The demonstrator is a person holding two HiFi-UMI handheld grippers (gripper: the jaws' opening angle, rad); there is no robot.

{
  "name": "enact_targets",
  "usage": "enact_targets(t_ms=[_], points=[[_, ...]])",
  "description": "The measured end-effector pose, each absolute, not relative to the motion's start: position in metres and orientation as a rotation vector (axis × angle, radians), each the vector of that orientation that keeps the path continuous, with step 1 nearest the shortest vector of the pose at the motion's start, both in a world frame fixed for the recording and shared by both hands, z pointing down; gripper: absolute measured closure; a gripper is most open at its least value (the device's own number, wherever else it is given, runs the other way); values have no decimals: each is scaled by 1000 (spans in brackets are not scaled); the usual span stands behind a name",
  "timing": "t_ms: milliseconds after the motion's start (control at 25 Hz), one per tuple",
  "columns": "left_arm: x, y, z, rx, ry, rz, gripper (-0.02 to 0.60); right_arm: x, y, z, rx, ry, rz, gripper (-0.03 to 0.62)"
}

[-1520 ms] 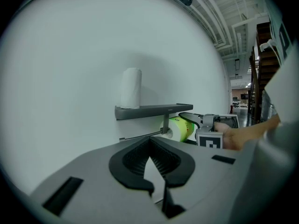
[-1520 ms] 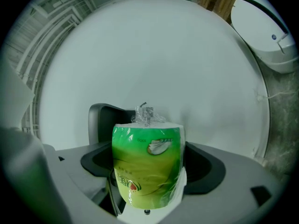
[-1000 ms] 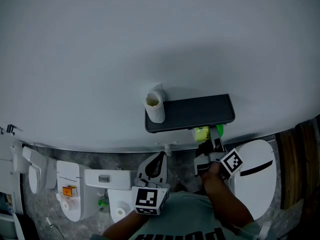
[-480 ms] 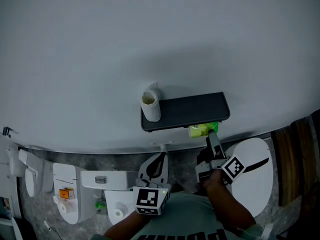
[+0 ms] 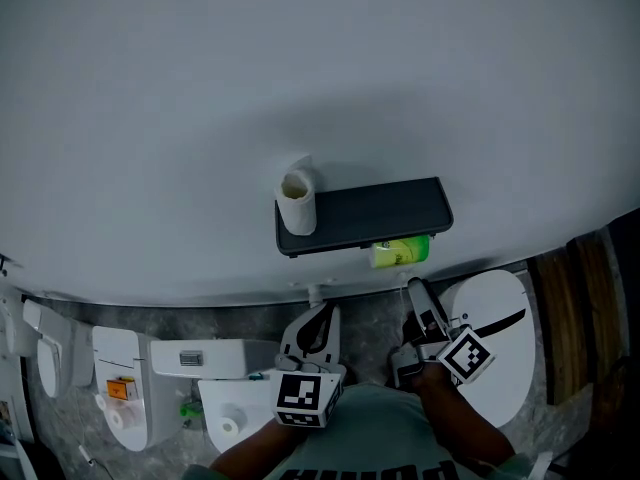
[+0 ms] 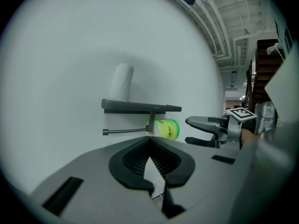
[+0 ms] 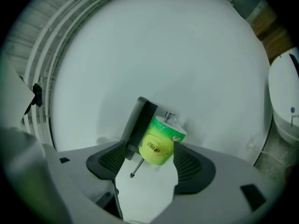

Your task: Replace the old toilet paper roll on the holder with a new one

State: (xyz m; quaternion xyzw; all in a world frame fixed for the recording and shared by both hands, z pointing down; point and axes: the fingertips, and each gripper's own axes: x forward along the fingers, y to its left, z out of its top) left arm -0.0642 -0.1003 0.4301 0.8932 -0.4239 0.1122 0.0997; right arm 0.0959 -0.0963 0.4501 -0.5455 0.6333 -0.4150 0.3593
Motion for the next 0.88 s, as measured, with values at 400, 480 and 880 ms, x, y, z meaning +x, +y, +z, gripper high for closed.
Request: enact_targets(t_ms=[400,480,880], points=[[-61,-98,427,2651,-1215,291,577,75,-77,413,-1688,2036,-782,583],[-62,-98,426,2652,-1214,282,577,67,-76,407,-1745,2139,-696,584],[-73,-92,433,2612,-1213,226,577,39,-67,393,-1910,2383,-477,585]])
